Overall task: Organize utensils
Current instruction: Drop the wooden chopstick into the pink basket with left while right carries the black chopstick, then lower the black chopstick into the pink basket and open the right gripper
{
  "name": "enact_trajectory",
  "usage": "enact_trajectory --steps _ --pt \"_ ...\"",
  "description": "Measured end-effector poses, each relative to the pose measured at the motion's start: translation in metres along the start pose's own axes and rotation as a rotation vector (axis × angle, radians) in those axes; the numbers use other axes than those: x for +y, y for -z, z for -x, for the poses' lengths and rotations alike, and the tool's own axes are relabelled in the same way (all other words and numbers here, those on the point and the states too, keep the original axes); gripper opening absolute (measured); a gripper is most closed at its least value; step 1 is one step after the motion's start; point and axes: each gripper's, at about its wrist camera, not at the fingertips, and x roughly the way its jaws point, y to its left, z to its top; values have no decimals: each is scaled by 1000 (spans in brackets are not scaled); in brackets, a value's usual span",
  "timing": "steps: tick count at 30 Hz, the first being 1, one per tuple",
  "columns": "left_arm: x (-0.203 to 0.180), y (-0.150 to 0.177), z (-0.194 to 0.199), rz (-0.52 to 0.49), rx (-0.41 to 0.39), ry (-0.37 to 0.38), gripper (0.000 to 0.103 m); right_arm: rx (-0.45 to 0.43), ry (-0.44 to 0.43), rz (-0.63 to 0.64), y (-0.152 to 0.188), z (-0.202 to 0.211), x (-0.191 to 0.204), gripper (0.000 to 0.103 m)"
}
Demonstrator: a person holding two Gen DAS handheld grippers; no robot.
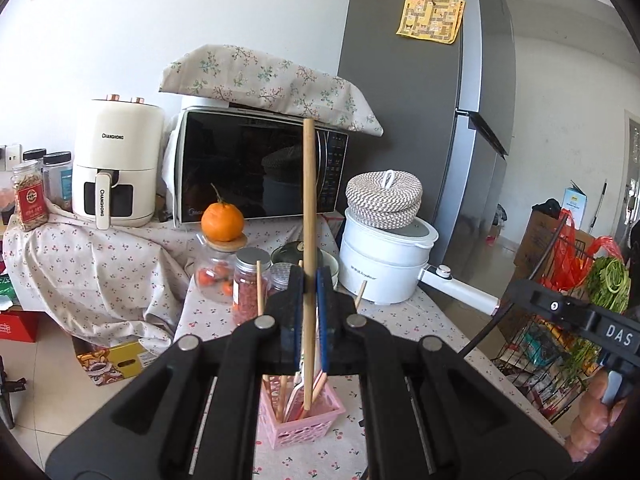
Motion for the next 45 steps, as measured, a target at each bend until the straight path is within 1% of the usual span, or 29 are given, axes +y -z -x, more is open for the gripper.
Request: enact_trajectory --steps 4,6,10,12,13,14,15,16,17,19,23,27,31,35,37,38,39,40,41,42,44,45 --pt "0 8 -13 -52 2 -26 7 8 -6 -23 3 -7 1 6" --pt "0 13 -22 -64 25 -23 7 2 -6 -29 3 -8 2 6" --pt "6 22 -38 -43 72 -5 7 -24 -11 -35 2 -10 5 6" --pt "8 25 -43 -28 98 -10 11 -37 -7 -36 2 -13 7 6" --pt "10 25 -44 -15 111 -8 18 -44 -2 -36 2 -14 8 6" --pt "10 25 -43 -6 117 -9 28 -50 3 -37 2 -16 9 6" --pt "11 24 -40 -1 116 -14 35 -55 4 -39 2 -17 9 6" --pt "11 23 -37 -2 113 -20 48 -60 3 -39 3 -19 9 6" --pt "12 23 -33 -3 109 -27 58 -66 5 -38 3 -21 10 6" --pt "14 22 -25 -10 115 -37 65 -75 13 -34 2 -25 10 6" --pt "25 27 -17 -9 159 -52 73 -90 19 -37 0 -33 11 6" --pt "38 36 -13 0 214 -69 74 -90 22 -41 -1 -42 11 6" --pt "46 44 -13 1 260 -83 75 -83 44 -13 2 -49 14 6" --pt "48 49 -15 2 294 -85 77 -52 49 13 8 -59 18 7" --pt "47 50 -14 3 303 -83 79 -19 26 4 12 -66 16 8" --pt "47 51 -14 4 305 -81 82 0 20 -8 13 -68 15 18" --pt "47 51 -14 5 309 -80 82 17 17 -20 13 -69 13 34" --pt "46 52 -14 6 315 -79 84 22 7 -32 13 -67 12 43" --pt "46 53 -15 8 323 -77 85 13 -9 -44 12 -62 9 58" --pt "46 54 -15 11 333 -75 85 0 -19 -49 11 -57 8 63" --pt "45 56 -18 19 358 -72 87 -6 -20 -43 8 -47 4 66" --pt "44 58 -18 24 372 -70 87 -5 -19 -43 8 -43 2 70"
